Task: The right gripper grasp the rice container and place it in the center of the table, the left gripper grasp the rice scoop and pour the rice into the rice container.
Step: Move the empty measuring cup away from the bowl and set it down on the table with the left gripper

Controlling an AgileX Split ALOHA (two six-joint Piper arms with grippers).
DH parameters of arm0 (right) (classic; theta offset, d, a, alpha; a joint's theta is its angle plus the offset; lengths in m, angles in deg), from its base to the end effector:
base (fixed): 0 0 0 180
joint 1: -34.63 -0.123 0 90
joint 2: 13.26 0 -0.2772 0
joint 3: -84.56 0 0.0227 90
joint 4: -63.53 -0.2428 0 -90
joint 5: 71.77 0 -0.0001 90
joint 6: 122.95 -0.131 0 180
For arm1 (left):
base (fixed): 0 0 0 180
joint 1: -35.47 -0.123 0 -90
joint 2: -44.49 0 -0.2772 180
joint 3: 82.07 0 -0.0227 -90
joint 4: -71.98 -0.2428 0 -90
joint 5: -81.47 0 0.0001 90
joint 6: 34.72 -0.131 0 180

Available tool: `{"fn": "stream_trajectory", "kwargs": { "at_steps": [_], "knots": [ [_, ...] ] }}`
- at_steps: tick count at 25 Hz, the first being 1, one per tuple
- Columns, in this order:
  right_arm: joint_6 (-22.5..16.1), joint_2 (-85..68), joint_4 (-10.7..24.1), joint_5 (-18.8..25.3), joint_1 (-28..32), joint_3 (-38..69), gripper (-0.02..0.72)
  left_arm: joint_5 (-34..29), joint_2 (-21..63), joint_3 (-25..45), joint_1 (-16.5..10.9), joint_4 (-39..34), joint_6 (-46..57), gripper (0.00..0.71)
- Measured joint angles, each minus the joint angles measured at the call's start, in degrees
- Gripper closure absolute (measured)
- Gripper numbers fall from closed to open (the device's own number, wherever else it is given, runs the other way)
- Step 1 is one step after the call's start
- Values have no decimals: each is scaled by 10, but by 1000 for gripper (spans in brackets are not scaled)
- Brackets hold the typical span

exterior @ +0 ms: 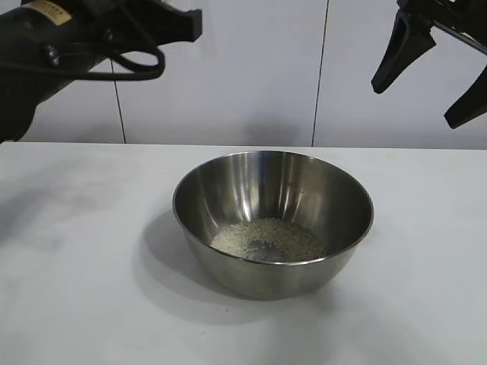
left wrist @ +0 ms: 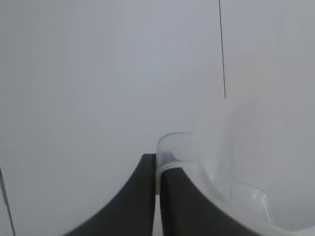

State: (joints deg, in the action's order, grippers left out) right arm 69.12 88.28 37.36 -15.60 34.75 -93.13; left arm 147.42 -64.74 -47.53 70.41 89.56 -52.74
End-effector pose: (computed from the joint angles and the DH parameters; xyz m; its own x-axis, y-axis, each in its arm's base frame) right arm 0.3441 0.0473 0.2462 -0.9276 0.0544 -0.3695 -0.0885 0.9292 0.3589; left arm 0.3295 -0.1861 0.2265 0.2165 0.0657 -0.9741 0.2937 0.9471 0.1291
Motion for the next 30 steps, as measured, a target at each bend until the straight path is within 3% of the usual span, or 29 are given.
{"fn": "stream_trajectory", "kwargs": {
  "at_steps": [7,12,19,30],
  "knots": [
    [0,0,0,-6,0,0,42,0,0,75,-49,-24,3,698],
    [0,0,0,-10,0,0,42,0,-1,126,-86,-99,3,698],
    [0,0,2,-23,0,0,42,0,-43,149,-136,-148,36,698],
    [0,0,3,-24,0,0,42,0,-122,150,-140,-176,40,698]
  ]
}}
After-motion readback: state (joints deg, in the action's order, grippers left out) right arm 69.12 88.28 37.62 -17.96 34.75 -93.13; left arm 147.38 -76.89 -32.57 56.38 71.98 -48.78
